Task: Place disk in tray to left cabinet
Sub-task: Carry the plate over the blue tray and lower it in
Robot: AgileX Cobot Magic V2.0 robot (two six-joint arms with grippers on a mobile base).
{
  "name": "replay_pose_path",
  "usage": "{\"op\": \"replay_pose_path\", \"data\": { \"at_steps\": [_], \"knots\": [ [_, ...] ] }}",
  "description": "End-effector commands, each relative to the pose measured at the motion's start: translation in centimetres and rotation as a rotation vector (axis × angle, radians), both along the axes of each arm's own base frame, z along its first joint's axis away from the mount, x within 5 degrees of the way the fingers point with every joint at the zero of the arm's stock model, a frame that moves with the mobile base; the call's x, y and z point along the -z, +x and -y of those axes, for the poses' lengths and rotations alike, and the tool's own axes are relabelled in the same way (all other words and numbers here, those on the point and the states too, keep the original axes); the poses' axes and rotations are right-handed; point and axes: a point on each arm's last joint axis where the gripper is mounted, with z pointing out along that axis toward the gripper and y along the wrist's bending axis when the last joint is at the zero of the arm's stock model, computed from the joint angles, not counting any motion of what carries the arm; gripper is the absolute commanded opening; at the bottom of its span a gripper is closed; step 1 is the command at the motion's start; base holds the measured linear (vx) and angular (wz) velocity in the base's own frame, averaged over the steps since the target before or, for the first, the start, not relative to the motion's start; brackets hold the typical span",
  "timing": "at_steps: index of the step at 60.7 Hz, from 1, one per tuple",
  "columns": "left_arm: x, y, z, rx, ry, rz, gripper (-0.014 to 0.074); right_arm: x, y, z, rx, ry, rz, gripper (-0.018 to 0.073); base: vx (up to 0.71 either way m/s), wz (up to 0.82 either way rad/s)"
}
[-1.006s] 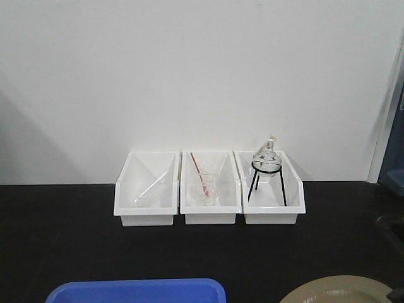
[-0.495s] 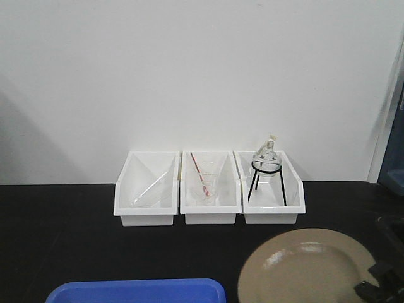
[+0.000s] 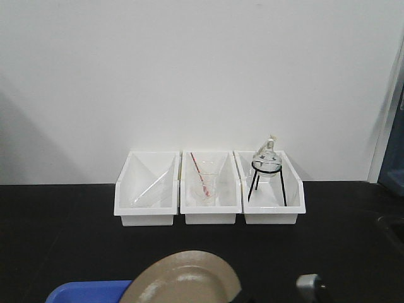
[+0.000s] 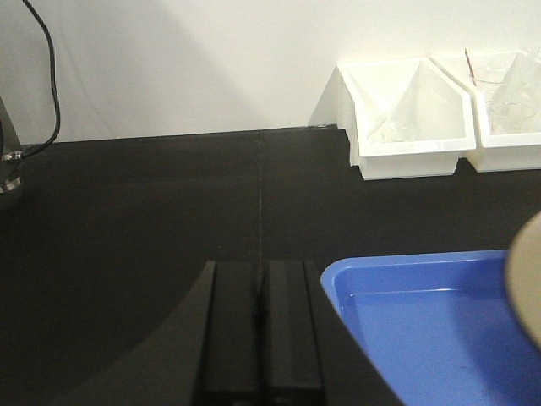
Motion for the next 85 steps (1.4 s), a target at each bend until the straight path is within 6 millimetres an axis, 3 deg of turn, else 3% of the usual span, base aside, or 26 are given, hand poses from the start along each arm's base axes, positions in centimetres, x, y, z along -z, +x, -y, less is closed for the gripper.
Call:
{"op": "replay_pose_path", "data": {
  "at_steps": [1, 9, 18, 27, 36, 45, 60, 71, 85],
  "knots": [
    [-1.8, 0.2, 0.0, -0.004, -0.016, 0.105, 0.0014, -2.7, 1.4, -2.6, -0.059, 0.136, 0.199, -0.0004, 0.0, 0.0],
    [-1.8, 0.2, 0.0, -0.004, -0.016, 0.104, 0.0014, -1.0, 1.8, -4.5, -0.139, 0.092, 0.182, 0.0009, 0.0, 0.0],
    [-1.8, 0.2, 0.0, -0.005, -0.018, 0.104, 0.0014, 0.7, 1.9, -4.7, -0.142, 0.062, 0.135, 0.008, 0.0, 0.0],
    [-1.8, 0.2, 0.0, -0.005, -0.018, 0.104, 0.0014, 1.6, 1.9, -4.9, -0.17, 0.032, 0.116, 0.0234, 0.0, 0.0],
    [-1.8, 0.2, 0.0, -0.005, -0.018, 0.104, 0.0014, 1.6, 1.7, -5.1, -0.202, 0.022, 0.134, 0.0457, 0.0, 0.0],
    [-1.8, 0.2, 0.0, -0.005, -0.018, 0.104, 0.0014, 1.5, 1.5, -5.3, -0.259, 0.006, 0.157, 0.0588, 0.0, 0.0],
    [-1.8, 0.2, 0.0, -0.005, -0.018, 0.104, 0.0014, 1.9, 0.8, -5.2, -0.342, -0.13, 0.117, 0.0568, 0.0, 0.0],
    [-1.8, 0.2, 0.0, -0.005, -0.018, 0.104, 0.0014, 0.0, 0.6, -4.7, -0.38, -0.24, 0.22, 0.0555, 0.0, 0.0],
    [-1.8, 0.2, 0.0, -0.005, -0.018, 0.104, 0.0014, -3.0, 1.6, -1.0, -0.297, -0.368, 0.238, 0.0554, 0.0, 0.0]
  ]
}}
